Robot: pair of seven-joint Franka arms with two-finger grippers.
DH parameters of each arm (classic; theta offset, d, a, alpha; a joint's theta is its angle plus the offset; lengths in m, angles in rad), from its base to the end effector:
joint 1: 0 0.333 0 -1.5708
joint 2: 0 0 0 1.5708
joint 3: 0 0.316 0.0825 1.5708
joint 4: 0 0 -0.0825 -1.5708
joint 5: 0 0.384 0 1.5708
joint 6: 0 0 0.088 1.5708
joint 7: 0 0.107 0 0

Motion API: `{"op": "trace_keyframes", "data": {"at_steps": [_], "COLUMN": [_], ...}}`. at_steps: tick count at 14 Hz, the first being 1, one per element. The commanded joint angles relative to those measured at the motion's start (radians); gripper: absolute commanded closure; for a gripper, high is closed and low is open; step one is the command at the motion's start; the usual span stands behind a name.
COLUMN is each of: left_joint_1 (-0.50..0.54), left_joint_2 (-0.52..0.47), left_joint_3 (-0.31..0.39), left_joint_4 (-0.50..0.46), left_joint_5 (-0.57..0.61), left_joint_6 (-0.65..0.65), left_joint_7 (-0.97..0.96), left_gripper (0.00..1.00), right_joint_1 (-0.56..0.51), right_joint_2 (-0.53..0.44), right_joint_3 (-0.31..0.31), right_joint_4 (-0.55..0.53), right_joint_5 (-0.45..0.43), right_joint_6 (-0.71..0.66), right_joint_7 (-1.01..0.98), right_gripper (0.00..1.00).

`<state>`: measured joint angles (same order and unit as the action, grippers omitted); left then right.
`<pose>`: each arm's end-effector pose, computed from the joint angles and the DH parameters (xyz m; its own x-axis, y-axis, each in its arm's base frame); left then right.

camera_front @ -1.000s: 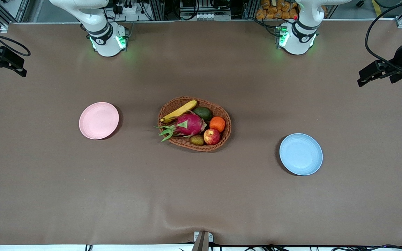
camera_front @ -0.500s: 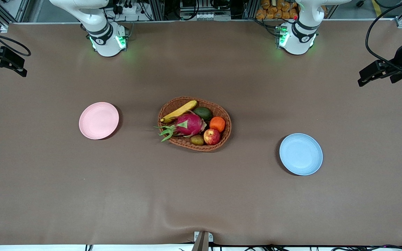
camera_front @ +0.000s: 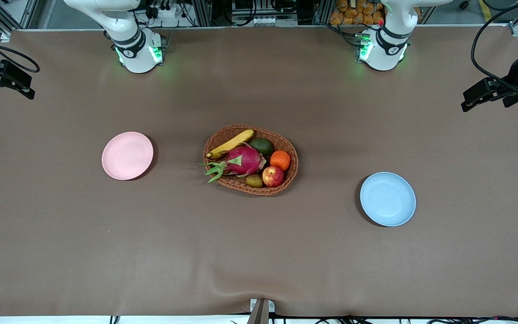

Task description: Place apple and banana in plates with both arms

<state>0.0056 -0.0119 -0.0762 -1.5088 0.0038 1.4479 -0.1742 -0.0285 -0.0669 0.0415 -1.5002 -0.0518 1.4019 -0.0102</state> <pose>0.5369 -0.0378 0.6494 0.9934 0.1040 -0.0475 0.1035 -0.9945 -0.0131 0.5149 0.0014 0.6786 0.9994 0.0143 -0.0318 0.0160 -0.9984 0.0537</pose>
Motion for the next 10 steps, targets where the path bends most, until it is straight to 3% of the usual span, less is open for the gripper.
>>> {"op": "trace_keyframes", "data": {"at_steps": [1,10], "left_joint_1": [0.004,-0.003], "left_joint_2": [0.012,0.015], "left_joint_3": [-0.002,-0.002], "left_joint_4": [0.029,0.022], "left_joint_5": [0.010,0.008], "left_joint_6": [-0.023,-0.023], "left_joint_7": [0.013,0.013], "left_gripper": [0.00,0.00], "right_joint_1": [0.005,-0.002], "right_joint_2": [0.016,0.018], "right_joint_3": [-0.002,-0.003], "right_joint_4": [0.029,0.028], "right_joint_5": [-0.017,-0.016], "right_joint_6": [-0.011,-0.009], "right_joint_7": [-0.010,-0.011], "right_gripper": [0.00,0.00]}}
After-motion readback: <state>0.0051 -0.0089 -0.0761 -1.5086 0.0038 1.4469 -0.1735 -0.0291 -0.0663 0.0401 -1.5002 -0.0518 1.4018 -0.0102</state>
